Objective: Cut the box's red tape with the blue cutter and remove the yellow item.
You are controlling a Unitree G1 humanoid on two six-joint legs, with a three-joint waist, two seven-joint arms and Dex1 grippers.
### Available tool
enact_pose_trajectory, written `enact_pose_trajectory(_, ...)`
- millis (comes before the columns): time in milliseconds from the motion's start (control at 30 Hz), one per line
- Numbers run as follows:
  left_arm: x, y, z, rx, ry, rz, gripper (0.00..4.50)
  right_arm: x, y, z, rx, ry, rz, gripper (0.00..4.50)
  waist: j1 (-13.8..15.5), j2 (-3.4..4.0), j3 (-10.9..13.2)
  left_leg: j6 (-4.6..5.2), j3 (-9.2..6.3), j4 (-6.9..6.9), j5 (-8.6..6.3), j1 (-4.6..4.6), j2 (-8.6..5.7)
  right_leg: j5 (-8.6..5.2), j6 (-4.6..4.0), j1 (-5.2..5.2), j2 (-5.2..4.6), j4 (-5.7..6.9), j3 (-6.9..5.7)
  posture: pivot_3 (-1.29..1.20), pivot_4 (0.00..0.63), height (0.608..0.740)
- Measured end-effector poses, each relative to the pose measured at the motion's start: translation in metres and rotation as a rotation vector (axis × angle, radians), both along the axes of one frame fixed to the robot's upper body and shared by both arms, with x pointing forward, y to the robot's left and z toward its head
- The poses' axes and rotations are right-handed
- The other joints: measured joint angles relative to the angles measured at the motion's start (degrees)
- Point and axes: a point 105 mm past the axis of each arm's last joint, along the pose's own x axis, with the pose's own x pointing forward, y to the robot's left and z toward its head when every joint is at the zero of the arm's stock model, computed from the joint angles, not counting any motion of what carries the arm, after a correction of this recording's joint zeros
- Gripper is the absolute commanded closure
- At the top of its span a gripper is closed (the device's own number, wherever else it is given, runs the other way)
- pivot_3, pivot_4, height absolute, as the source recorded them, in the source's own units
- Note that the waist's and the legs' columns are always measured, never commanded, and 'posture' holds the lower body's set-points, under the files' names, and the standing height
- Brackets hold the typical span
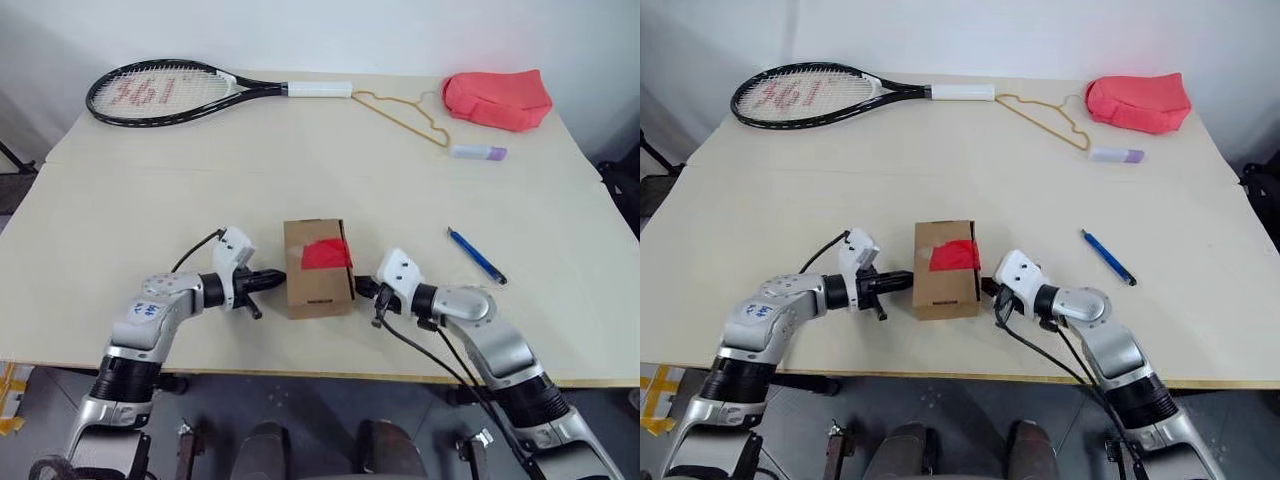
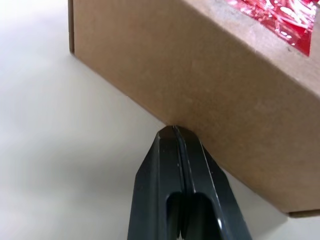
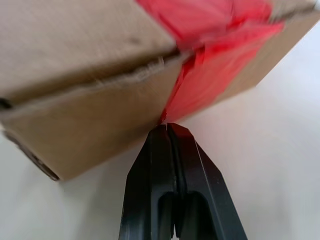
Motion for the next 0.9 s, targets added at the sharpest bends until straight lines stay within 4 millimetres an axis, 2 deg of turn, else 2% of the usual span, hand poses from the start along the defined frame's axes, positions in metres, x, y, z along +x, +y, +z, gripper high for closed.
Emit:
enact_pose_trajectory(233,-0.012,0.010,-0.003,0.027,0.008,0.006,4.50,-0.022,0.010,-0.005,0.007,0.084,0.025,4.46,-0.6,0.00,0.0,-0.01,-0.01,-0.07,-0.01,0.09,0.01,0.00,0.00,0.04,0.01,0.00,0.01,0.00,0.150,0.740)
enact_pose_trajectory(367,-0.014,0.016,-0.002,0.058,0.007,-0.007,4.50,-0.027,0.004,-0.006,0.018,0.132,0.019,4.46,-0.7,0.00,0.0,-0.01,-0.01,-0.08,-0.01,0.08,0.00,0.00,-0.01,0.01,0.01,0.00,0.02,0.00,0.150,0.740)
enact_pose_trajectory(500,-0.031,0.047,0.007,0.170,0.063,-0.092,4.50,-0.028,-0.041,0.005,0.031,0.271,-0.115,3.57,-0.6,0.01,0.0,-0.01,0.02,-0.13,-0.01,0.02,0.00,0.00,-0.02,-0.05,0.01,-0.04,0.04,0.00,0.150,0.740)
enact_pose_trajectory(567,-0.040,0.047,0.017,0.124,0.091,-0.173,4.50,-0.024,-0.056,0.020,0.083,0.315,-0.182,2.92,-0.6,0.01,0.0,-0.01,0.03,-0.14,-0.01,0.02,0.01,-0.01,-0.04,-0.07,0.02,-0.03,0.05,0.00,0.150,0.740)
enact_pose_trajectory(633,-0.038,0.033,0.034,0.044,0.049,-0.238,4.50,-0.020,-0.049,0.042,0.182,0.355,-0.177,2.22,-0.6,0.01,0.0,-0.01,0.03,-0.11,0.00,0.01,0.04,0.00,-0.10,-0.08,0.05,0.00,0.05,0.00,0.150,0.740)
enact_pose_trajectory(733,-0.025,0.007,0.061,-0.071,-0.059,-0.289,4.50,-0.018,-0.022,0.070,0.310,0.419,-0.103,1.26,-0.5,0.01,0.0,-0.01,0.01,-0.05,0.02,0.01,0.06,0.02,-0.12,-0.09,0.06,0.12,0.06,0.00,0.150,0.740)
enact_pose_trajectory(833,-0.010,-0.006,0.063,-0.078,-0.118,-0.263,4.50,-0.011,-0.008,0.074,0.363,0.474,-0.121,0.36,-0.6,0.02,0.0,-0.01,0.03,-0.12,0.02,-0.01,0.03,0.04,-0.09,-0.20,0.06,0.19,0.08,0.00,0.150,0.740)
enact_pose_trajectory(900,-0.002,-0.016,0.051,-0.067,-0.115,-0.244,4.50,-0.007,-0.004,0.069,0.332,0.492,-0.145,0.36,-0.6,0.02,0.0,-0.01,0.03,-0.15,0.02,-0.07,0.00,0.05,-0.07,-0.30,0.05,0.25,0.08,0.00,0.150,0.740)
